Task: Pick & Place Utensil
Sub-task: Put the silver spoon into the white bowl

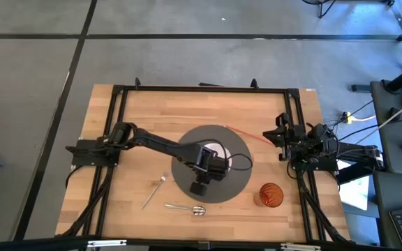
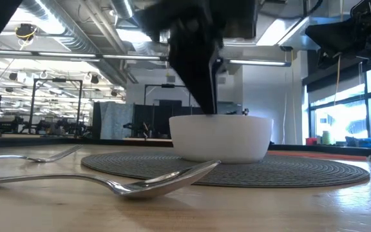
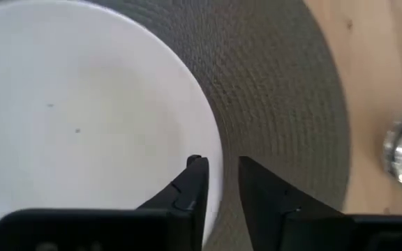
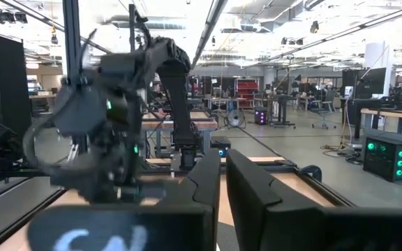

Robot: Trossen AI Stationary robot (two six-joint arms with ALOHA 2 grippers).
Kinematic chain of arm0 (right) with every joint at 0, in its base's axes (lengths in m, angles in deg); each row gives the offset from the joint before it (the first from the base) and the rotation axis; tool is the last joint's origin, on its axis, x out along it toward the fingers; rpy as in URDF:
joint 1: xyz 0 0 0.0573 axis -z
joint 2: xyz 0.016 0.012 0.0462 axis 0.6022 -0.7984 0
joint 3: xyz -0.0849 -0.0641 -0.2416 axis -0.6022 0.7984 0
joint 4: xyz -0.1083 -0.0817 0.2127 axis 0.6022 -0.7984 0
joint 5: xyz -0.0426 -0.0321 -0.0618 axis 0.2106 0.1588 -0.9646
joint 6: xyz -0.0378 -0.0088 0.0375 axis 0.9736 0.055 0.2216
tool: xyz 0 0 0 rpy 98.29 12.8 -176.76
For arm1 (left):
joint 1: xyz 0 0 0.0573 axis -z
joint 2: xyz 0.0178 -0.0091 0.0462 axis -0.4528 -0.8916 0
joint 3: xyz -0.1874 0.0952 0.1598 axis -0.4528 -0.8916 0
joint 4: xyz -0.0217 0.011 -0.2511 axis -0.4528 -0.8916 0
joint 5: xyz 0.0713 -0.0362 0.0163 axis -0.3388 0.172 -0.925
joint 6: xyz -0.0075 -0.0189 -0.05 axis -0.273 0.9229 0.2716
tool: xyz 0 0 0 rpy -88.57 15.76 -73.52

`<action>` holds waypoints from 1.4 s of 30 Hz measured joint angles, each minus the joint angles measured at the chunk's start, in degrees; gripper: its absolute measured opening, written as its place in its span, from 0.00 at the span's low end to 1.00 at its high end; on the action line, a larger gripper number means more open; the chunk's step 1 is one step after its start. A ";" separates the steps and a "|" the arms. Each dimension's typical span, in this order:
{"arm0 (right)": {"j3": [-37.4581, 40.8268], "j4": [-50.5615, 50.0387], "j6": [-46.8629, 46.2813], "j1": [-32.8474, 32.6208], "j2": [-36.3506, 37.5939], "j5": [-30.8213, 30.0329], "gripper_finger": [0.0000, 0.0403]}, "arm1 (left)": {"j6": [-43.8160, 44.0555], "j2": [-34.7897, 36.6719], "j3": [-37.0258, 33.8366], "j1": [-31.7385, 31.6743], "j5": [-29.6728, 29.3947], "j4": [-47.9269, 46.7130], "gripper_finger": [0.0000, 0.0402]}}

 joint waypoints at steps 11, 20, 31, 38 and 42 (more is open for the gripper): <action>0.00 -0.26 0.17 0.01 -0.01 0.54 0.07 | -6.69 23.04 -8.38 -4.89 -1.50 2.05 0.06; 0.00 -0.23 2.92 0.01 -0.01 2.89 0.07 | 2.04 54.54 -48.01 -10.57 0.16 36.54 0.00; 0.00 0.20 2.79 0.02 -0.01 2.88 0.07 | 18.84 77.18 -75.94 -3.06 -25.92 47.74 0.01; 0.00 0.20 2.78 0.00 -0.01 2.89 0.07 | 22.30 76.56 -85.00 2.90 -36.08 52.82 0.01; 0.00 0.20 2.87 0.00 -0.01 2.87 0.07 | 20.88 76.41 -89.17 4.29 -39.70 60.41 0.00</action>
